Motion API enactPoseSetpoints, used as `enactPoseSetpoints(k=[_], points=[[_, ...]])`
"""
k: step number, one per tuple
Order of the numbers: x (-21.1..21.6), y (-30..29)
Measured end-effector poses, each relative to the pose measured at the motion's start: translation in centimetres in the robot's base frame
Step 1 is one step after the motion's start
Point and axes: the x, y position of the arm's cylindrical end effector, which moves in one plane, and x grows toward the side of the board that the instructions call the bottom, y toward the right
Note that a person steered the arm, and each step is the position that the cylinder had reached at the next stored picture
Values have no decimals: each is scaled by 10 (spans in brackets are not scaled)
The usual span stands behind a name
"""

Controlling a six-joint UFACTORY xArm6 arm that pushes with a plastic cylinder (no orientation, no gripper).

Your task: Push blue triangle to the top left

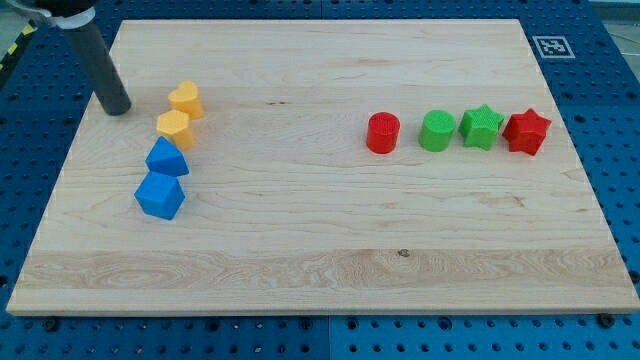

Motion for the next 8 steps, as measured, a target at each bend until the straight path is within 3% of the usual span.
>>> enactPoseSetpoints(k=[3,7,8], points=[[81,31],[86,152],[67,155]])
